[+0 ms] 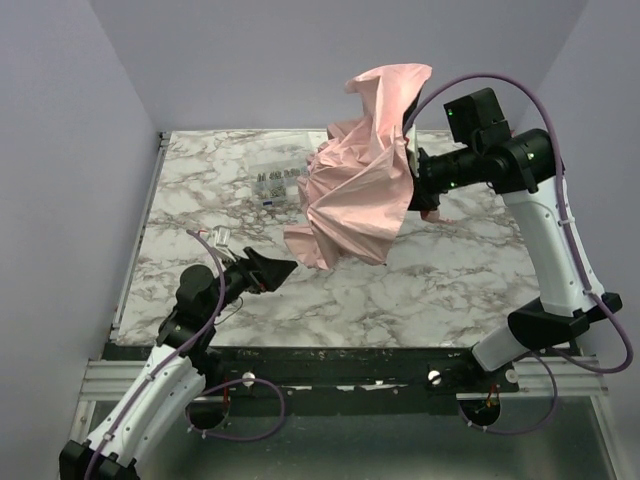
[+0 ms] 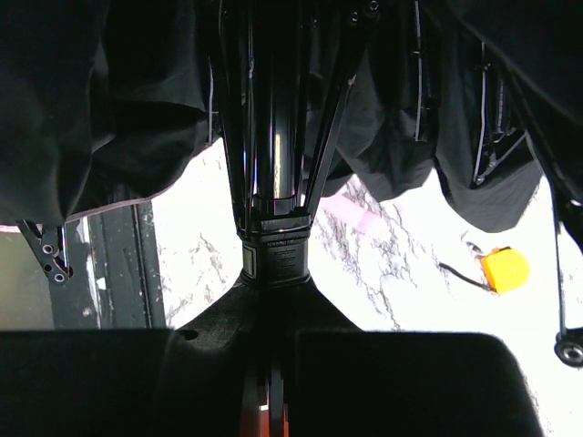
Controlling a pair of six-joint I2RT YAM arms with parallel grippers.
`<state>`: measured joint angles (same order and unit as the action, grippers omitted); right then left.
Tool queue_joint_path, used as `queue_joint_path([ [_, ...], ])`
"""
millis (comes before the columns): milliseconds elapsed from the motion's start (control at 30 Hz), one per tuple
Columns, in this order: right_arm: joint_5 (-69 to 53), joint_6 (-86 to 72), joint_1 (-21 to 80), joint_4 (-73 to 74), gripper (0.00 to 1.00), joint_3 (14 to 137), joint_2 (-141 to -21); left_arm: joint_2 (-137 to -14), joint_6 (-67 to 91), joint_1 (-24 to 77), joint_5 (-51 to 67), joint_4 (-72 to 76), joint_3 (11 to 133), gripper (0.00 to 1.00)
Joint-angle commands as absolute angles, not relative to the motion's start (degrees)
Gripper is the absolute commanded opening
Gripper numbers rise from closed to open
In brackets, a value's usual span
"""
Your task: Put away the umbrella
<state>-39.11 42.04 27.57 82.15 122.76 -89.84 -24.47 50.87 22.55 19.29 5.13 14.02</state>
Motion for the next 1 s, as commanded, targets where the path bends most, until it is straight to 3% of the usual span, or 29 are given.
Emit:
queue_joint_path([
  [0,-42.32,41.68,26.14,80.52,0.00,124.79,-86.39,-28.58,45.09,22.17,22.05,9.24,15.70,0.95],
  [200,-44.38,42.63,24.29,81.32,0.00,126.66,-82.15,-32.27,46.92,22.24,23.24,38.63,1.31,0.94],
  [400,-46.38,42.15,23.67,81.32,0.00,126.82,-80.92,-39.33,42.95,23.32,30.67,50.41,3.14,0.94],
  [600,-51.37,40.18,22.22,81.30,0.00,130.41,-82.45,-46.72,23.49,31.21,24.02,63.95,1.91,0.96],
  [767,-53.90,39.42,21.88,81.34,0.00,131.78,-82.73,-62.74,13.45,32.07,25.02,85.64,0.98,0.96],
  [967,-54.31,39.71,21.88,81.28,0.00,130.53,-80.27,-76.26,9.49,32.09,39.68,91.49,7.97,0.94],
])
